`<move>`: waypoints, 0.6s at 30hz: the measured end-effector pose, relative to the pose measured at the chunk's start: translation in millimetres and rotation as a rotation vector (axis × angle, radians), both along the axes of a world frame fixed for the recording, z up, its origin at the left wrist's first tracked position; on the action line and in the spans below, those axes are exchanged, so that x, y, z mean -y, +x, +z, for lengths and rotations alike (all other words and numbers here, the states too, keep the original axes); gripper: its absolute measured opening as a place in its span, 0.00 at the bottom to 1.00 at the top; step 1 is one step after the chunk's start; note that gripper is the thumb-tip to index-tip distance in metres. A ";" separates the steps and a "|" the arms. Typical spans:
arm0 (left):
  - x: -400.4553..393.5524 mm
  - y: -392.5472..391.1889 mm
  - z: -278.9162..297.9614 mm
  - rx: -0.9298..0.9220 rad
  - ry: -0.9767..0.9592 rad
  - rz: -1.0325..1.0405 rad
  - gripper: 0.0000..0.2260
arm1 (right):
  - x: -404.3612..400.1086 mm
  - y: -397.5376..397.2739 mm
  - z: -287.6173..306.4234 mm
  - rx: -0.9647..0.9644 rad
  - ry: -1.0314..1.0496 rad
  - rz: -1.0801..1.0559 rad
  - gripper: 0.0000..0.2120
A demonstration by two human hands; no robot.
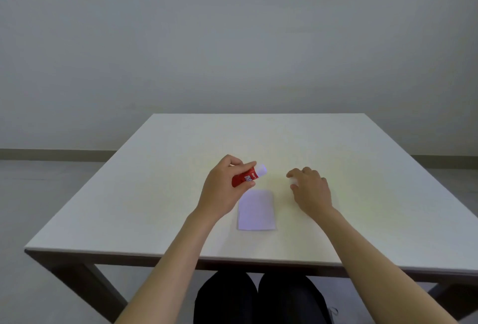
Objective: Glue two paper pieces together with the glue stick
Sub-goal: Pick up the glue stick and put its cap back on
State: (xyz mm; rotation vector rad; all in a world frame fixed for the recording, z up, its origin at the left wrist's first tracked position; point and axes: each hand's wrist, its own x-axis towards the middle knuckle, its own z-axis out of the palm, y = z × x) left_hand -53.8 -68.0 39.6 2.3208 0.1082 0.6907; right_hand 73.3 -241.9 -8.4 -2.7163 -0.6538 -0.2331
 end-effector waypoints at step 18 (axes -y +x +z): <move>6.3 -9.4 -1.2 -0.037 0.028 -0.043 0.20 | 12.1 -63.6 68.1 -0.328 0.703 0.342 0.10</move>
